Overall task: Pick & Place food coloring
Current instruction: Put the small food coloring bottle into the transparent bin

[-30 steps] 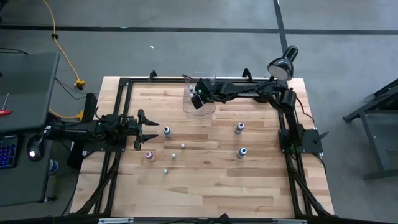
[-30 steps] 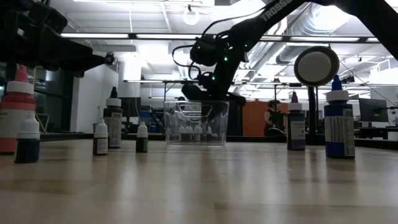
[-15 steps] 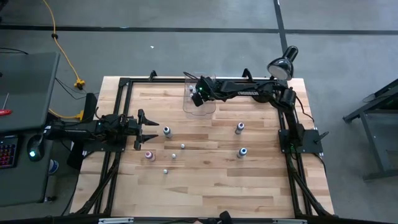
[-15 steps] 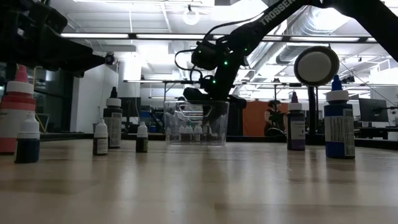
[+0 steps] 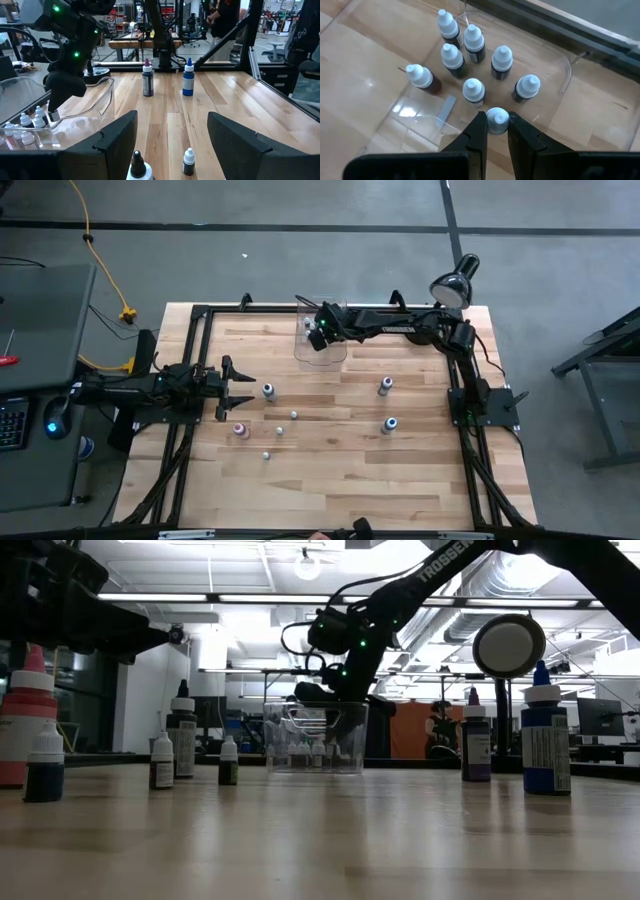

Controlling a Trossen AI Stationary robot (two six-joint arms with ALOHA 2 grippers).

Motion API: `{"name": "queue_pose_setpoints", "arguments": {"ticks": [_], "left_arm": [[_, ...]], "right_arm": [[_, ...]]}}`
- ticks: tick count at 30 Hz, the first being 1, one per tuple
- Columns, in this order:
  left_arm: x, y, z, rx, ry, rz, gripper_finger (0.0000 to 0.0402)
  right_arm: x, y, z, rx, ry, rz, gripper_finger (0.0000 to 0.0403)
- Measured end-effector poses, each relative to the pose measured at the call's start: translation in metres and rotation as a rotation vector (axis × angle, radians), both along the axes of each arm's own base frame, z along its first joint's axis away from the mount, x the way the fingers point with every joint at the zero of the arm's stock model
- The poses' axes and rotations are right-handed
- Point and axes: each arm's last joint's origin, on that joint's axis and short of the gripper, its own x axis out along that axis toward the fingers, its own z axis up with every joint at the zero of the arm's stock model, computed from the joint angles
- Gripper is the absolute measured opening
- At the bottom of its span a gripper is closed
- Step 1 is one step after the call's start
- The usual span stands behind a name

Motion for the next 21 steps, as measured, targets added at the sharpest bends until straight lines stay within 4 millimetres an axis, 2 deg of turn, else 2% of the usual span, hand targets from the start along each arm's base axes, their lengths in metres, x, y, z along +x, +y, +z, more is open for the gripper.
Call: {"name": "queue_pose_setpoints", "arguments": {"ticks": [21], "left_arm": [[0.0000,0.0000,-0.0001,0.000,0.001,0.000,0.0239]], "right_arm": [[0.0025,0.0002,0.0012,-0.037,0.032,0.147,0.0045]]}}
